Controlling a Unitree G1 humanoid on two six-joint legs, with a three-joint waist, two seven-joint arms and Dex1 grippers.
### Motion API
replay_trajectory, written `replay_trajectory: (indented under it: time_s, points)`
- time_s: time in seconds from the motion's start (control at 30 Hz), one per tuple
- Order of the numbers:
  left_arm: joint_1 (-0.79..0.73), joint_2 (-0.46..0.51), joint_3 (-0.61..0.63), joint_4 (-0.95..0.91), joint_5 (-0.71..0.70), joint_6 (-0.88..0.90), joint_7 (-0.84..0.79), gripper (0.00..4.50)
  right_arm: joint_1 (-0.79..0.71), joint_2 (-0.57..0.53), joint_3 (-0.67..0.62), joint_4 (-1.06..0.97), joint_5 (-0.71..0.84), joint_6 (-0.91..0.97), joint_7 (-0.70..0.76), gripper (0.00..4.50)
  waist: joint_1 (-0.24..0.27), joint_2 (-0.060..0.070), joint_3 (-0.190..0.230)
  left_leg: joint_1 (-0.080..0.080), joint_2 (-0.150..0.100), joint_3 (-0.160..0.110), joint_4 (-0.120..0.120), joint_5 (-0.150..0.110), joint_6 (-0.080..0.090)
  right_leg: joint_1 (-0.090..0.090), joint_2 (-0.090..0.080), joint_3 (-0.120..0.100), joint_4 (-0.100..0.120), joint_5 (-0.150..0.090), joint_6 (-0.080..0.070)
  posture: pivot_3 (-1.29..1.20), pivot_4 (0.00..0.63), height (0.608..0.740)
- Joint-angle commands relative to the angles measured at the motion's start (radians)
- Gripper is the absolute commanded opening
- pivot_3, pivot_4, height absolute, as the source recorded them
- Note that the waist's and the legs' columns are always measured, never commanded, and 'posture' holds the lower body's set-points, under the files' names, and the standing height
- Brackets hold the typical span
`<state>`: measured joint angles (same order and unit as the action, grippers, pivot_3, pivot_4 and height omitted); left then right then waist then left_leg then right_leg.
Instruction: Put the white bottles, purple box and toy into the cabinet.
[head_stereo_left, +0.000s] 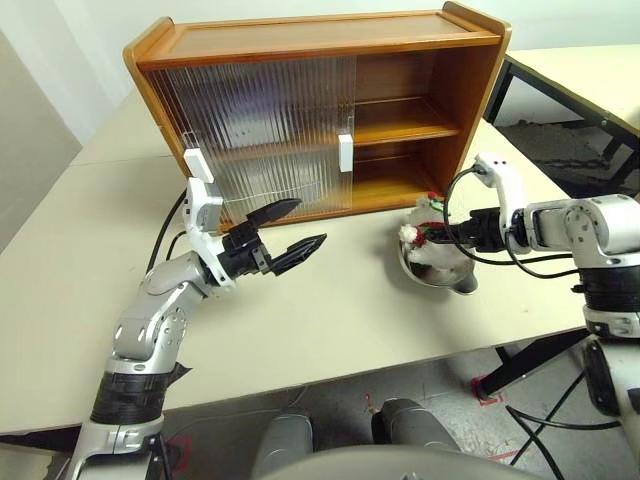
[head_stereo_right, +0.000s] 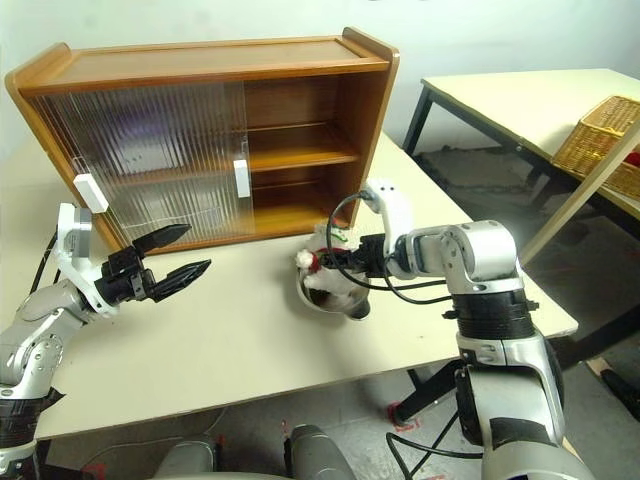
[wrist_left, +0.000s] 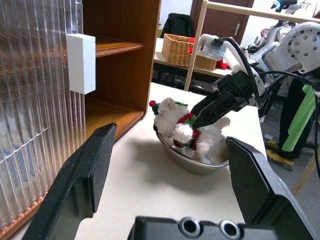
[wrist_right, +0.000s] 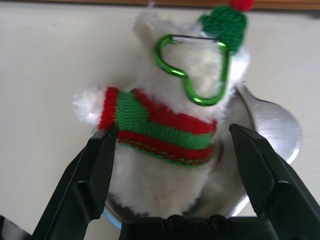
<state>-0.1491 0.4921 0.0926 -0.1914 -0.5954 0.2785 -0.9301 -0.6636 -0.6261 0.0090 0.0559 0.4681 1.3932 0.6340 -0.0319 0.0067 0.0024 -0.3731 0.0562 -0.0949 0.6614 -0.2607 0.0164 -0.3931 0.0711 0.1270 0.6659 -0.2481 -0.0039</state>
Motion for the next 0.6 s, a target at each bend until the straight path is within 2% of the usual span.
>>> replay_trajectory:
  time_s: [0.03, 0.47, 0.6]
  points:
    - [-0.002, -0.003, -0.009, -0.004, 0.006, -0.004, -0.003, 4.5, 0.001, -0.012, 0.015, 0.012, -0.003, -0.02, 0.005, 4.46, 0.0, 0.0, 0.0, 0.0, 0.0, 0.0, 0.0, 0.0, 0.0, 0.0, 0.0, 0.0, 0.0, 0.0, 0.0, -0.05, 0.0, 0.74]
    - [-0.002, 0.004, -0.002, -0.006, 0.007, -0.002, -0.005, 4.5, -0.015, 0.033, 0.053, 0.089, -0.024, -0.108, 0.009, 4.46, 0.0, 0.0, 0.0, 0.0, 0.0, 0.0, 0.0, 0.0, 0.0, 0.0, 0.0, 0.0, 0.0, 0.0, 0.0, -0.04, 0.0, 0.74]
    - [0.001, 0.008, 0.003, -0.009, 0.006, -0.003, -0.004, 4.5, -0.012, 0.03, 0.067, 0.088, -0.03, -0.135, 0.023, 3.12, 0.001, 0.0, 0.0, 0.0, 0.0, 0.0, 0.0, 0.0, 0.0, 0.0, 0.0, 0.0, 0.0, 0.0, 0.0, -0.03, 0.0, 0.74]
